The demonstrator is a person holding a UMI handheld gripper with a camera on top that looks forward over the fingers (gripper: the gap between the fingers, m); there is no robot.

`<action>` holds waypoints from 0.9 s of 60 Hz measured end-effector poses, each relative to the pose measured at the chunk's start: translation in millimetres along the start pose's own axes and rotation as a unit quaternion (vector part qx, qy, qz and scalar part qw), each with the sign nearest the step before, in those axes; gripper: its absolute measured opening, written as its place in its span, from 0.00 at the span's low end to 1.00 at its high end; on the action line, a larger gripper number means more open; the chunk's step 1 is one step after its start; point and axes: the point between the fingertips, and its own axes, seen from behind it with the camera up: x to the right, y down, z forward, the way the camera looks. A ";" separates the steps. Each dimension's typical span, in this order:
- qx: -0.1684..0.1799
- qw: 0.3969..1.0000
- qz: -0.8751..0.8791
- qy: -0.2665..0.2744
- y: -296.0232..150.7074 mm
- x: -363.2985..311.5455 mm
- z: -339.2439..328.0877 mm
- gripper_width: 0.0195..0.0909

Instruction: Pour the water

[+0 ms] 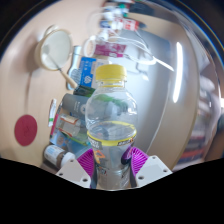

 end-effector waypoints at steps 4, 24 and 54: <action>0.022 0.995 -0.100 0.009 -22.9 14.5 6.3 0.36; 0.054 0.931 -0.359 0.027 -86.8 12.4 8.1 0.36; 0.008 0.864 0.499 -0.063 -29.8 19.1 -4.7 0.37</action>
